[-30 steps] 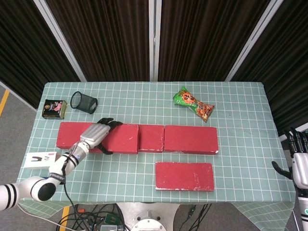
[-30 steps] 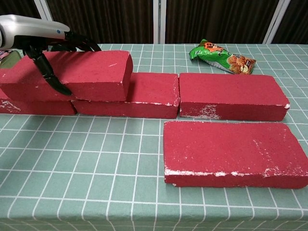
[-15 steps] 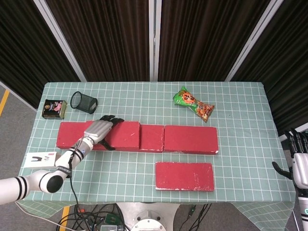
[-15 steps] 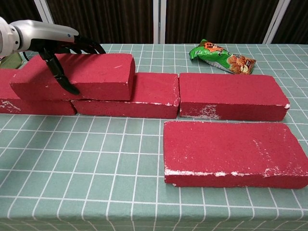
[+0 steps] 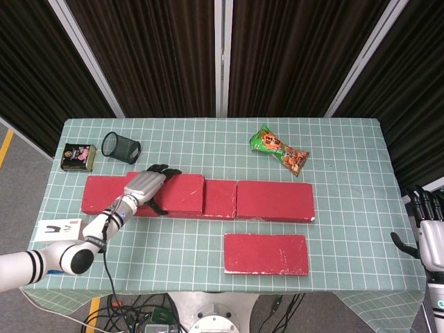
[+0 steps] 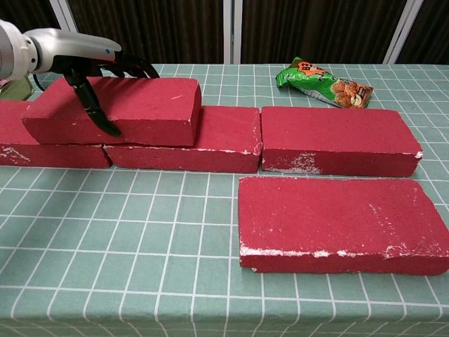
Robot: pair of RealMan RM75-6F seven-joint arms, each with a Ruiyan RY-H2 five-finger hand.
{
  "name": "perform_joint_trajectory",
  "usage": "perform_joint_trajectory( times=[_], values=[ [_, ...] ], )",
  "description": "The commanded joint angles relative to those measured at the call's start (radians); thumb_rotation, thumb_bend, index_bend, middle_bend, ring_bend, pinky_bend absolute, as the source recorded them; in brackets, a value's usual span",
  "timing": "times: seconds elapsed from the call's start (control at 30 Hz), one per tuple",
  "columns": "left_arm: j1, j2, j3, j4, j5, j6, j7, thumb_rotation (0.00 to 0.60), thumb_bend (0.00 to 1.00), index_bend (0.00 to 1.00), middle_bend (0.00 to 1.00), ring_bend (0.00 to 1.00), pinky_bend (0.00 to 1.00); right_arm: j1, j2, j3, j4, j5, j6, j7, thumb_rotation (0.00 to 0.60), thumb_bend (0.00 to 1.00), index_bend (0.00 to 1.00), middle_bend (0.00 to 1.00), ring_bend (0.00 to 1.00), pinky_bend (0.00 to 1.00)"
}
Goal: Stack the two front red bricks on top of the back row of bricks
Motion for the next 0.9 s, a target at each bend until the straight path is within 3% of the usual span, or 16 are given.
perform_joint_trajectory(
  times=[0.03,0.9],
  values=[
    [0.000,-0.002,0.004,0.006,0.005,-0.002,-0.009,0.600,0.03,0.18,0.18,0.00,0.01,0.001,0.001,-0.002,0.002,-0.001,-0.004,0.004,0.600,0.18,0.00,0.00,0.00,0.00],
    [-0.001,-0.021,0.029,0.038,0.043,0.007,-0.038,0.600,0.03,0.18,0.18,0.00,0.01,0.003,0.002,-0.003,0.006,0.008,-0.012,0.006,0.600,0.19,0.00,0.00,0.00,0.00]
  ],
)
